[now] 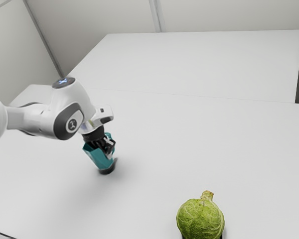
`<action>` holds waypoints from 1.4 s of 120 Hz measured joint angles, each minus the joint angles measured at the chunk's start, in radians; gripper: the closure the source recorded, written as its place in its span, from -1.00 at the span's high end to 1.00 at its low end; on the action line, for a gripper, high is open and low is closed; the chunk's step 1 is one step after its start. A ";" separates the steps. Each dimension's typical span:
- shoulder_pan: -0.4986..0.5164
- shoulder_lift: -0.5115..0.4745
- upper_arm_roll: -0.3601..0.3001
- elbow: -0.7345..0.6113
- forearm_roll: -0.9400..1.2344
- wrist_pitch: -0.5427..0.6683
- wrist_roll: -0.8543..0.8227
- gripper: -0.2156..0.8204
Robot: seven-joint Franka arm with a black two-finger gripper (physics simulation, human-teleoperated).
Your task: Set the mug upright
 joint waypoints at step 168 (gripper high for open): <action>-0.001 -0.046 -0.016 0.001 -0.119 0.120 -0.200 0.28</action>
